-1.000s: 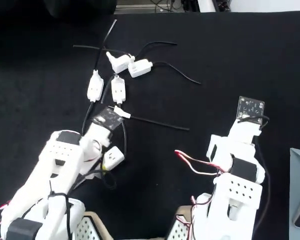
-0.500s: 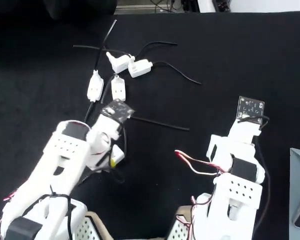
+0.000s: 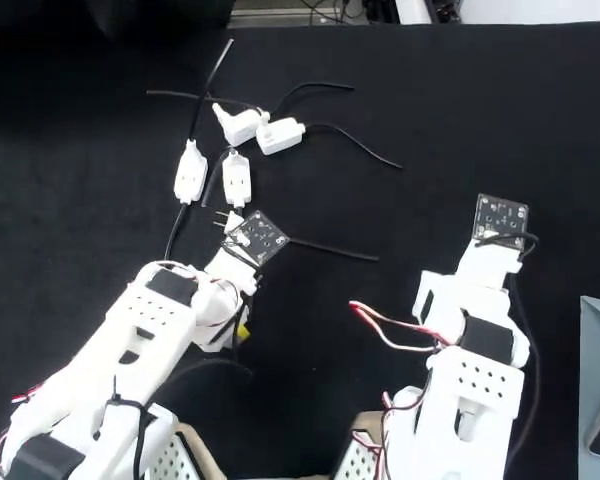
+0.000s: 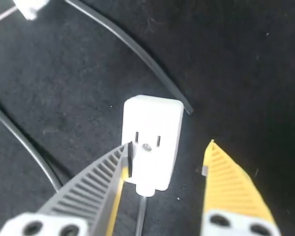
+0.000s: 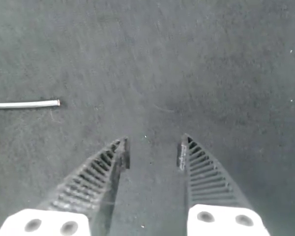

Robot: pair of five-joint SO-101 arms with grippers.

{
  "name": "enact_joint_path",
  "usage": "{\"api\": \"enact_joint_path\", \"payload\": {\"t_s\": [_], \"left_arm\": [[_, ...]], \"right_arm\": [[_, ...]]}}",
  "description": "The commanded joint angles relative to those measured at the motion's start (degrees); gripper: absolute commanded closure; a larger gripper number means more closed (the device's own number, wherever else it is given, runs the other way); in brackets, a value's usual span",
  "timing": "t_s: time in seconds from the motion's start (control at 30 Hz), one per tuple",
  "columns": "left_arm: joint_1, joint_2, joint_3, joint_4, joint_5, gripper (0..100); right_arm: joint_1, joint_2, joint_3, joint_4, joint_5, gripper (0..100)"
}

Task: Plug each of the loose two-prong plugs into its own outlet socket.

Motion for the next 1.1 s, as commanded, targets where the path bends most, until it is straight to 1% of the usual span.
{"api": "enact_joint_path", "payload": {"t_s": [0.0, 0.13, 0.23, 0.33, 0.47, 0.63, 0.7, 0.77, 0.87, 1.0, 1.07], "left_arm": [[0.22, -0.09, 0.92, -1.05, 0.62, 76], [0.22, 2.64, 0.57, -1.14, 0.35, 81], [0.04, 4.66, 0.48, -3.08, 0.62, 82], [-1.98, 5.98, 0.40, -5.01, 0.35, 81], [-4.09, 7.38, -1.19, -4.84, 0.26, 81], [-4.09, 8.26, -1.71, -4.84, 0.18, 82], [-4.09, 7.74, -1.80, -4.84, -1.05, 85], [-4.09, 6.51, -2.24, -4.66, -2.11, 91], [-3.47, 3.43, -2.51, -1.58, -3.52, 97], [-1.71, -3.60, -2.86, 6.24, -3.34, 97], [-1.01, -8.09, -2.33, 9.23, -1.41, 94]], "right_arm": [[-0.79, -0.66, -0.31, 0.09, 0.09, 83.6], [-0.79, -0.66, -0.31, 0.09, 0.09, 83.6], [-0.79, -0.66, -0.31, 0.09, 0.09, 83.6], [-0.79, -0.66, -0.31, 0.09, 0.09, 83.6], [-0.79, -0.66, -0.22, 0.09, 0.09, 83.6], [-0.79, -0.66, -0.22, 0.09, 0.09, 83.6], [-0.79, -0.66, -0.22, 0.09, 0.09, 83.6], [-0.79, -0.66, -0.22, 0.09, 0.09, 83.6], [-0.79, -0.66, -0.22, 0.09, 0.09, 83.6], [-0.79, -0.66, -0.22, 0.09, 0.09, 83.6], [-0.79, -0.66, -0.22, 0.09, 0.09, 83.6]]}}
